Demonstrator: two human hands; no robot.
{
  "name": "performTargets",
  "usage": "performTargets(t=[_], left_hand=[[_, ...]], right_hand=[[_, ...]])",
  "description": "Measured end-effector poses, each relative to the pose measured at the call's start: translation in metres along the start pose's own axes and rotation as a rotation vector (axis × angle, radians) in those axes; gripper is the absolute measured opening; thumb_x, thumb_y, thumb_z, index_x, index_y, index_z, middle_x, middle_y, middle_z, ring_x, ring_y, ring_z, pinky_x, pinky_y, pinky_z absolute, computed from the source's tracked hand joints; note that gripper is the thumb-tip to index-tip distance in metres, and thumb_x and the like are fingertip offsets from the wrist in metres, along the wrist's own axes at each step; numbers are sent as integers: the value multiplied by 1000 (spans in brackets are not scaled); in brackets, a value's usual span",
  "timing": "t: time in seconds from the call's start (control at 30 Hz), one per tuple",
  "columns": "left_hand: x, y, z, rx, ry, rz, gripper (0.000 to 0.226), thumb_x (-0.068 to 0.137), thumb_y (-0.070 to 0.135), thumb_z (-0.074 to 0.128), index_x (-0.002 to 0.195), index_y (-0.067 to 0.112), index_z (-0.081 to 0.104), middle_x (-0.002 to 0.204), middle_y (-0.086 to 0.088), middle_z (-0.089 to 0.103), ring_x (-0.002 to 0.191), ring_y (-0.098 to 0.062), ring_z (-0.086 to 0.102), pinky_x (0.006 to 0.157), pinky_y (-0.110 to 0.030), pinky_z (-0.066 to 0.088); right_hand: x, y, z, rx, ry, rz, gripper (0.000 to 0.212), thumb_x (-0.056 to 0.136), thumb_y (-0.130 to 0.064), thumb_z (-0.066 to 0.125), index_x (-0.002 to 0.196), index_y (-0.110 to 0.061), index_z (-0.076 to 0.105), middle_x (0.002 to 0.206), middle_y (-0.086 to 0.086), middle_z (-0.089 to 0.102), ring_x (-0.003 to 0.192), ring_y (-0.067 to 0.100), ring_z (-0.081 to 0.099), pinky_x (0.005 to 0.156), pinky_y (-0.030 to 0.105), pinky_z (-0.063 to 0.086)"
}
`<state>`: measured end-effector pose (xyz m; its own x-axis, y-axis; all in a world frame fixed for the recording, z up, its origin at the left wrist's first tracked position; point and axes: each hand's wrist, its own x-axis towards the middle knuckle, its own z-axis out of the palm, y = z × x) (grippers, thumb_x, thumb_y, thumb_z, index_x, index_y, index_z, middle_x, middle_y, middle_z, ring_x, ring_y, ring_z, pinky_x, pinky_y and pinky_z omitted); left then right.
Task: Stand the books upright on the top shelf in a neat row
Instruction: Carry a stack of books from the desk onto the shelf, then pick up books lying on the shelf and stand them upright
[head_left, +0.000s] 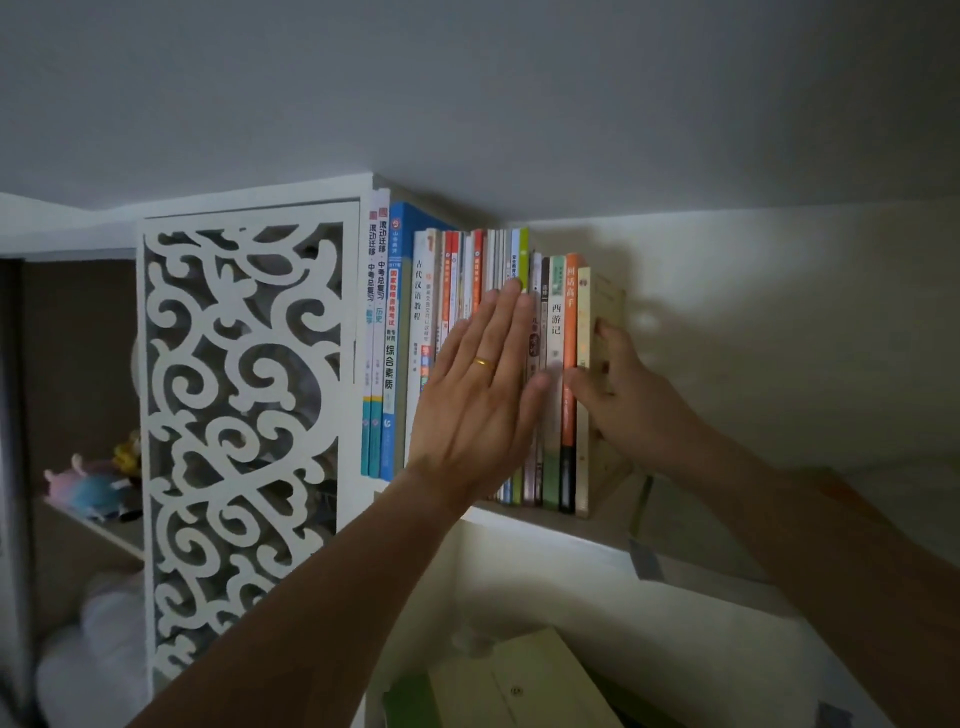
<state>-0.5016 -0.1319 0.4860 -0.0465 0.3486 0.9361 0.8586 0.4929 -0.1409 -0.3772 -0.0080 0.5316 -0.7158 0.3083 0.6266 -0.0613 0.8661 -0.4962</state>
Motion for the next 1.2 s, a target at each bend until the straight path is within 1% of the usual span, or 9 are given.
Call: performTargets(t=[0.13,0.23,0.37,0.47,0.6,0.87,0.97,1.07,1.2], left_hand=[[7,-10,-4,-95,-63,-17,64,112,43,24,166,13,5,175,-3,-1,161,-13,-4,130,-45,16],[2,-16,-20,-83,-142,-22,66,110,49,14,166,18,-1,174,0,-8,160,-12,-9,130,-49,14],[-38,1,-37,-76,-224,-106,68,107,58,14,165,30,-7,173,5,-17,160,-15,-15,129,-56,9],[-65,33,-43,-164,-213,-60,66,108,56,18,166,28,8,175,0,1,161,-19,0,129,-54,11],[-81,87,-49,-231,-239,-67,62,108,54,26,162,25,30,171,-6,25,156,-26,26,125,-48,20],[-94,173,-53,-368,-156,-85,59,102,53,46,148,16,51,150,-11,54,135,-31,53,110,-48,43],[-83,188,-56,-339,-243,-60,76,91,67,54,152,22,45,150,-8,55,137,-30,52,113,-49,41],[-65,198,-53,-307,-366,-56,81,88,70,62,155,29,41,146,-6,60,134,-32,56,110,-49,44],[-48,195,-38,-365,-367,53,45,99,52,53,136,26,62,115,-1,75,95,-24,71,71,-32,51]], right_hand=[[-6,-1,0,-4,13,35,60,106,-35,50,158,-26,22,149,1,54,124,22,61,96,33,48],[-25,-7,-1,-41,-12,62,57,103,-37,57,152,-28,31,132,-6,60,105,14,63,85,26,48],[-65,-4,-10,-460,-24,-50,55,88,-57,60,134,-34,41,114,-5,62,92,17,65,78,42,60],[-109,2,-32,-745,60,-69,53,90,-58,56,131,-24,51,122,3,60,105,25,60,91,41,53],[-178,17,-67,-828,195,-98,59,91,-59,50,124,-12,65,126,14,65,120,36,59,108,51,44],[-274,63,-139,-907,255,-137,53,94,-41,63,137,-10,57,149,17,51,147,33,37,122,51,29],[-293,65,-165,-828,511,-121,42,91,-32,71,125,-9,64,142,16,55,139,34,45,114,45,40],[-293,60,-190,-516,667,35,42,89,-31,76,126,-16,63,129,7,58,115,17,57,97,36,50],[-273,56,-219,54,574,511,64,77,-59,79,131,-33,55,125,-2,64,101,15,69,87,41,60]])
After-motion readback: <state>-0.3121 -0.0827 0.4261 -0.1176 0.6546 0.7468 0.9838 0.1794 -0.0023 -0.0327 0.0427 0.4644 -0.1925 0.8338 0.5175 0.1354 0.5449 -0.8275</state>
